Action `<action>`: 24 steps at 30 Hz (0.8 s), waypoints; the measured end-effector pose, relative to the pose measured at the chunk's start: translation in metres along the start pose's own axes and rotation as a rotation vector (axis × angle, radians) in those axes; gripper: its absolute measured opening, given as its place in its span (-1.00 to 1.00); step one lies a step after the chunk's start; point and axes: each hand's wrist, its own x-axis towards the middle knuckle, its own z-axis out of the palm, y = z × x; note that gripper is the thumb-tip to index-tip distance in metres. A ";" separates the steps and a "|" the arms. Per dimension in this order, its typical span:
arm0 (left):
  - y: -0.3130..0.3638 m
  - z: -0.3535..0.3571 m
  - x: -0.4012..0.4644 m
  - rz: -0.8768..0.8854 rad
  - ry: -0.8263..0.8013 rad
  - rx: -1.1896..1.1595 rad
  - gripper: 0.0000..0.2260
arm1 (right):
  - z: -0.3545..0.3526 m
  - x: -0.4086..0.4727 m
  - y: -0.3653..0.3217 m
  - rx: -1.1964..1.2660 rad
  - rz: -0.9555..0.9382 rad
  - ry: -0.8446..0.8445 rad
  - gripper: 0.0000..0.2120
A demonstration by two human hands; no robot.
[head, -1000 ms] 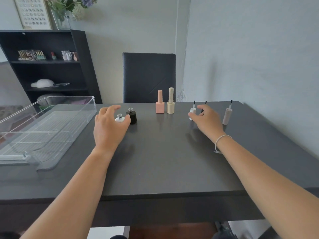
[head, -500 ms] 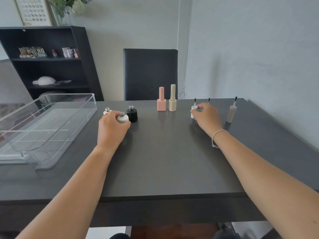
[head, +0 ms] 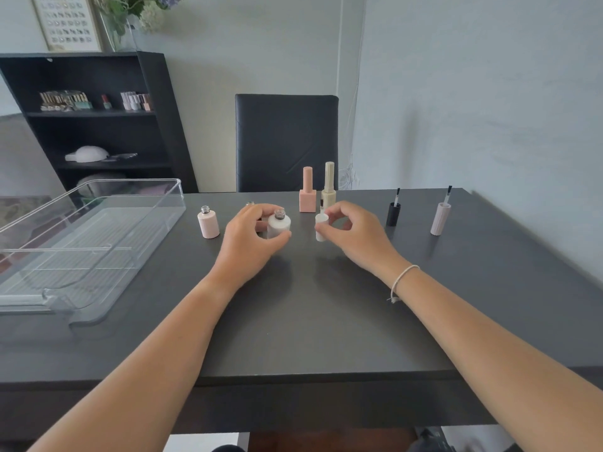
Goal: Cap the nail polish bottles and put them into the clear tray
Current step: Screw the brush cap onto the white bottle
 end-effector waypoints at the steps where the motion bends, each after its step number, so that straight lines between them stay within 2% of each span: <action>1: 0.000 0.001 0.000 0.009 -0.018 0.005 -0.73 | 0.001 -0.002 -0.002 0.024 -0.007 -0.028 -0.93; 5: -0.001 0.003 -0.002 0.025 -0.051 0.002 -0.68 | 0.002 -0.005 -0.005 0.096 -0.019 -0.086 -0.91; 10: -0.001 0.004 -0.002 0.024 -0.060 -0.003 -0.72 | -0.006 -0.007 -0.009 0.198 -0.072 -0.072 -0.78; 15: -0.001 0.003 -0.002 0.048 -0.065 -0.010 -0.72 | -0.011 -0.007 -0.010 0.242 -0.085 0.018 -0.94; 19: 0.000 0.004 -0.004 0.060 -0.080 -0.055 -0.71 | -0.014 -0.005 -0.007 0.249 -0.099 0.077 -0.97; 24: -0.001 0.004 -0.004 0.098 -0.097 -0.037 -0.70 | -0.013 -0.005 -0.006 0.226 -0.109 0.071 -0.97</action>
